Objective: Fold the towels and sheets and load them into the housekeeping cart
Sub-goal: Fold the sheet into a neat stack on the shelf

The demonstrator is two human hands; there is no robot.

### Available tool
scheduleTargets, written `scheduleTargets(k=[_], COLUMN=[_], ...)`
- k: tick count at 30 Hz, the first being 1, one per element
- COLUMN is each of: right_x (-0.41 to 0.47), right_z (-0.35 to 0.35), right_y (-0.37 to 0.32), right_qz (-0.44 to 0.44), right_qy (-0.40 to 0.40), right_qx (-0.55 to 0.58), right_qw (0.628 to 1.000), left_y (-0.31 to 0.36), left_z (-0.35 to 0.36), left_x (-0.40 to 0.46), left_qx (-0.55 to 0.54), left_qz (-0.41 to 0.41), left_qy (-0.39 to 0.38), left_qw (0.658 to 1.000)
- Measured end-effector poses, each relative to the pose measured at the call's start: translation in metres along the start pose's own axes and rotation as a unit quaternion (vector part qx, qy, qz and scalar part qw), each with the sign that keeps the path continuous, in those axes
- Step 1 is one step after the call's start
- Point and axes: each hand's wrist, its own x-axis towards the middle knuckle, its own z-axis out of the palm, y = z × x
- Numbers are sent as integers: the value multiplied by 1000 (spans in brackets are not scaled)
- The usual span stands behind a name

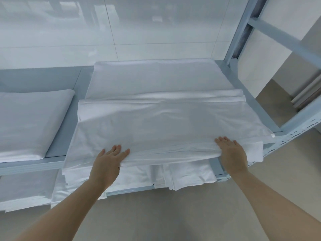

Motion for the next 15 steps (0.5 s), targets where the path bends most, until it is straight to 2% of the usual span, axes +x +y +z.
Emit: scheduleTargets(k=[2,4,9,15], right_x=[-5,-11,-29,-67], right_z=[-10,-24,-61,-104], right_y=[0,-1,-3,-3], right_qz=[13,39,36,49], right_qy=[14,9,37,59], right_qx=[57,70,92,129], right_qw=[998,997,994,989], left_y=[2,4,13,16], left_z=[-8,-20,-55,-89], left_x=[-7,-16,-43,-76], left_qx=[-61,-96,-92,-62], left_qz=[-28,-62,-82,-59], left_qy=[33,54,77,98], left_qw=[997,992,989,992])
